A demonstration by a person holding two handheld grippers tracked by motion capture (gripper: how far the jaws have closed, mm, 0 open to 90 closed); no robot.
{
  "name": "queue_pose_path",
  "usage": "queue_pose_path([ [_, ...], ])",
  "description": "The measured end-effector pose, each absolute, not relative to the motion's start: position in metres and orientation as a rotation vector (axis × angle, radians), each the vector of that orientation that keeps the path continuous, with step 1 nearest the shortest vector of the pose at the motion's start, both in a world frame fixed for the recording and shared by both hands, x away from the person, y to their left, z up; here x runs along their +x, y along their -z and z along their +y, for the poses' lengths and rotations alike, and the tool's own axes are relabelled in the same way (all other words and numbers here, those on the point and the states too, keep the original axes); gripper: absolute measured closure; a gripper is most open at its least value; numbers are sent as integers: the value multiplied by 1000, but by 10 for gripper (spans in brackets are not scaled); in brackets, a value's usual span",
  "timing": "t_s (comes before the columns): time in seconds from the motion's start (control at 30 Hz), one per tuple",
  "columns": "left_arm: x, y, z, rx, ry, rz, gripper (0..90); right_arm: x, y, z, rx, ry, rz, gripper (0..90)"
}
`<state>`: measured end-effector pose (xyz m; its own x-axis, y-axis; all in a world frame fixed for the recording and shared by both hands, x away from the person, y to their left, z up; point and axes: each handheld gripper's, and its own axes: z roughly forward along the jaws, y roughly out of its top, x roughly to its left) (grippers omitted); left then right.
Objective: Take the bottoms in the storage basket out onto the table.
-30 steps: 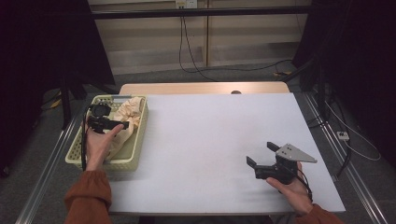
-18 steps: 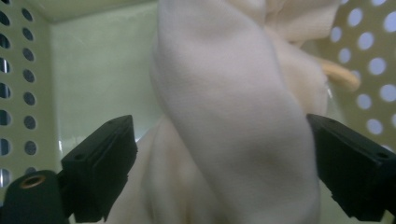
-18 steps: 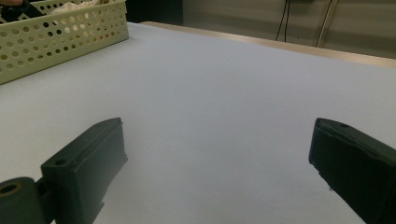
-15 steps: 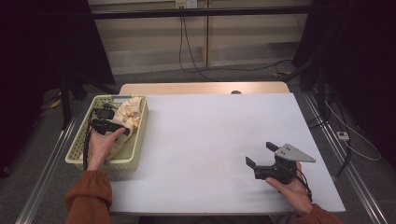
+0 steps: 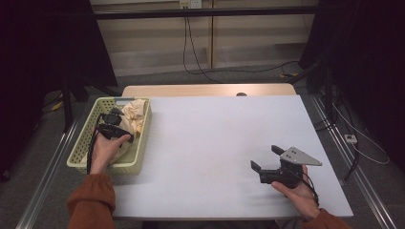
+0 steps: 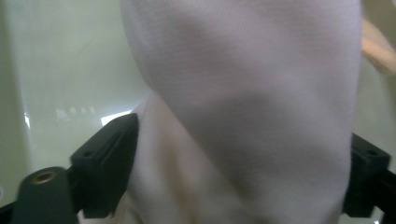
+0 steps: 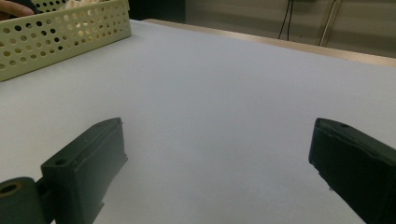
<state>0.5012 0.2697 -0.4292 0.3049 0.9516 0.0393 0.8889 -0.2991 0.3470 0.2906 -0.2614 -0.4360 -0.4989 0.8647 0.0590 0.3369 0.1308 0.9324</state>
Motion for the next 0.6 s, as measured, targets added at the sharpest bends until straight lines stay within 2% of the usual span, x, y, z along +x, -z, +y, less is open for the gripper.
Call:
queue_pose_path([
  [0.1, 500, 426, 270, 2339, -336, 1655, 266, 290, 436, -261, 1150, -1365, 1908, 36],
  [0.2, 498, 426, 269, 2344, -340, 1640, 313, 290, 436, -261, 1153, -1366, 1907, 37],
  [0.4, 496, 423, 266, 2366, -360, 1619, 503, 291, 436, -260, 1151, -1364, 1912, 37],
  [0.6, 494, 420, 263, 2399, -381, 1597, 598, 290, 436, -261, 1151, -1366, 1908, 37],
])
